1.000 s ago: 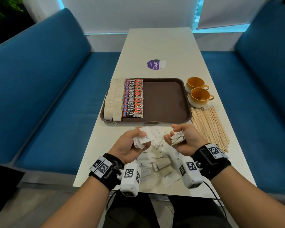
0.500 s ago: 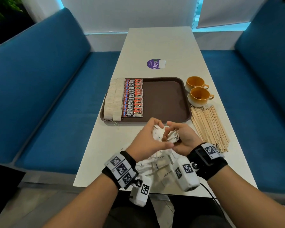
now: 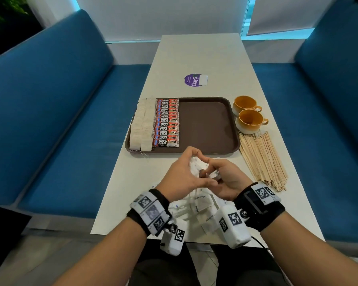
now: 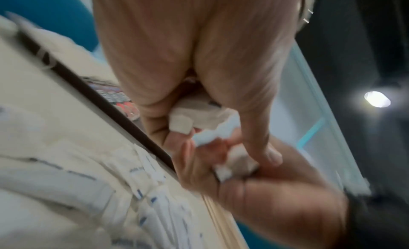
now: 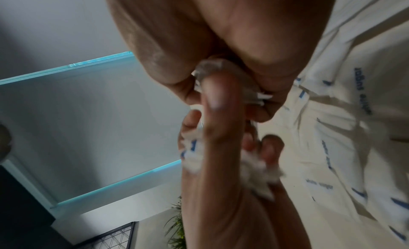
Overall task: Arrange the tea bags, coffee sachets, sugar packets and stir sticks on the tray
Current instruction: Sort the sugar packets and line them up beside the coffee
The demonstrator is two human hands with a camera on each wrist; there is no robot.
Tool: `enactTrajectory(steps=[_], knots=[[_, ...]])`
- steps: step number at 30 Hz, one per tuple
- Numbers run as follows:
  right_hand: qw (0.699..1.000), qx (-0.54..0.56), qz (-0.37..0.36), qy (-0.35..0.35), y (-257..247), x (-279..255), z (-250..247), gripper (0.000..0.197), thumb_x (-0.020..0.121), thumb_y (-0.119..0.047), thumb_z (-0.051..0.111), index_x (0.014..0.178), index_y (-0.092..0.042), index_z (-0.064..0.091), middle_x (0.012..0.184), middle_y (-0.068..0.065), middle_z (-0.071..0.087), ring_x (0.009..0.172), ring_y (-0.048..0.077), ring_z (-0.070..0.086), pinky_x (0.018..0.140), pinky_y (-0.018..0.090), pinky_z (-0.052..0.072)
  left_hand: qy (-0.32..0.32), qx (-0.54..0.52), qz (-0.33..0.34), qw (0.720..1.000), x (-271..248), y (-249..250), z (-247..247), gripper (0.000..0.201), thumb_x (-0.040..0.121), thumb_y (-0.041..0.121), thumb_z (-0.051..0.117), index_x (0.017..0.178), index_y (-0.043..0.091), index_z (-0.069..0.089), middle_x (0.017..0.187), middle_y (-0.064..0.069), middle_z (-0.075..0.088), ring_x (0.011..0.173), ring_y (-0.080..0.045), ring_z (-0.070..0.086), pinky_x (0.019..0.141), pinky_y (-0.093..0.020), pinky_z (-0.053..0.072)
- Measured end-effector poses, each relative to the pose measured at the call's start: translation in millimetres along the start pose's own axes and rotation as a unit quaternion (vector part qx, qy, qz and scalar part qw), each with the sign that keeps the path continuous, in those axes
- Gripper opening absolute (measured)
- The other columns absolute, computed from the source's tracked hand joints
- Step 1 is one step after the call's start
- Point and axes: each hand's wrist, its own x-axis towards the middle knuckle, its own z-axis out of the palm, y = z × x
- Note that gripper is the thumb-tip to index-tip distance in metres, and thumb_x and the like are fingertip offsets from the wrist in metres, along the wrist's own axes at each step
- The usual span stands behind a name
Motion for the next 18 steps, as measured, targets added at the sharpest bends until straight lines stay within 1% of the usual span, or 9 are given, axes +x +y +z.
enactTrajectory(steps=[1, 3, 4, 6, 8, 10, 12, 14, 18], knots=[[1.000, 0.008, -0.005, 0.017, -2.6, 0.6, -1.8, 0.019, 0.091, 0.008, 0.045, 0.092, 0.006, 0.064, 0.102, 0.025, 0.059, 0.080, 0.019, 0.059, 0.053, 0.028, 0.051, 0.002, -0.018, -0.012, 1.000, -1.5, -1.3, -8.3, 0.059, 0.067, 0.019, 0.094, 0.109, 0.025, 0.053, 0.094, -0.005, 0.070, 0.076, -0.012, 0.062, 0.074, -0.035, 0.056], [0.999, 0.005, -0.026, 0.034, -6.7, 2.6, -6.0, 0.029, 0.092, 0.010, 0.038, 0.110, 0.002, 0.059, 0.116, 0.027, 0.055, 0.076, 0.019, 0.053, 0.065, 0.030, 0.045, 0.025, -0.026, -0.048, 0.998, -3.6, -8.2, -29.3, 0.037, 0.079, 0.008, 0.084, 0.103, 0.022, 0.060, 0.080, 0.003, 0.063, 0.062, -0.011, 0.053, 0.062, -0.033, 0.050], [0.999, -0.009, -0.033, 0.030, -8.8, 2.3, -8.1, 0.041, 0.089, 0.013, 0.034, 0.120, -0.001, 0.057, 0.115, 0.026, 0.056, 0.073, 0.020, 0.052, 0.068, 0.031, 0.044, 0.041, -0.016, -0.069, 0.997, -4.7, -13.0, -41.5, 0.027, 0.083, 0.003, 0.078, 0.095, 0.021, 0.063, 0.076, 0.005, 0.060, 0.061, -0.012, 0.050, 0.061, -0.035, 0.048], [0.996, -0.076, -0.049, 0.014, -12.5, 0.4, -9.7, 0.048, 0.087, 0.015, 0.033, 0.125, -0.003, 0.057, 0.105, 0.022, 0.056, 0.075, 0.026, 0.056, 0.073, 0.036, 0.049, 0.066, 0.002, -0.106, 0.992, -8.4, -24.8, -64.2, 0.024, 0.085, -0.006, 0.068, 0.085, 0.018, 0.065, 0.079, 0.002, 0.063, 0.066, -0.015, 0.053, 0.064, -0.036, 0.048], [0.986, -0.156, -0.062, 0.004, -13.7, -1.7, -8.0, 0.039, 0.090, 0.014, 0.041, 0.116, -0.006, 0.062, 0.095, 0.017, 0.056, 0.072, 0.027, 0.058, 0.069, 0.038, 0.052, 0.085, 0.027, -0.141, 0.986, -13.6, -35.1, -81.3, 0.025, 0.084, -0.010, 0.064, 0.083, 0.015, 0.064, 0.087, -0.002, 0.071, 0.068, -0.016, 0.056, 0.061, -0.033, 0.048], [0.964, -0.250, -0.094, -0.001, -11.7, 0.2, -2.6, 0.022, 0.096, 0.004, 0.052, 0.107, -0.010, 0.065, 0.087, 0.011, 0.055, 0.062, 0.021, 0.053, 0.061, 0.034, 0.049, 0.091, 0.071, -0.162, 0.980, -18.7, -43.6, -90.7, 0.020, 0.084, -0.005, 0.066, 0.083, 0.014, 0.064, 0.089, -0.006, 0.073, 0.067, -0.016, 0.058, 0.057, -0.030, 0.048], [0.915, -0.378, -0.141, 0.002, -7.6, 5.1, 5.3, 0.005, 0.099, -0.012, 0.061, 0.098, -0.013, 0.066, 0.079, 0.006, 0.053, 0.058, 0.018, 0.047, 0.057, 0.030, 0.044, 0.090, 0.148, -0.168, 0.970, -22.0, -49.0, -92.4, 0.014, 0.084, 0.005, 0.072, 0.084, 0.017, 0.065, 0.085, -0.003, 0.071, 0.067, -0.017, 0.059, 0.057, -0.026, 0.047], [0.846, -0.503, -0.177, -0.003, -1.2, 11.6, 13.5, 0.011, 0.099, -0.021, 0.064, 0.091, -0.014, 0.067, 0.075, 0.006, 0.055, 0.059, 0.020, 0.046, 0.056, 0.030, 0.042, 0.080, 0.241, -0.172, 0.952, -23.6, -49.8, -87.9, 0.015, 0.084, 0.016, 0.076, 0.091, 0.023, 0.065, 0.091, 0.002, 0.067, 0.073, -0.015, 0.060, 0.058, -0.023, 0.042], [0.709, -0.681, -0.179, -0.035, 14.1, 21.3, 29.3, 0.020, 0.102, -0.018, 0.055, 0.096, -0.022, 0.074, 0.092, 0.003, 0.065, 0.054, 0.017, 0.055, 0.051, 0.024, 0.043, 0.011, 0.338, -0.176, 0.924, -25.8, -57.7, -75.1, 0.055, 0.080, 0.023, 0.079, 0.128, 0.032, 0.055, 0.117, 0.002, 0.046, 0.101, -0.017, 0.055, 0.086, -0.025, 0.044]])
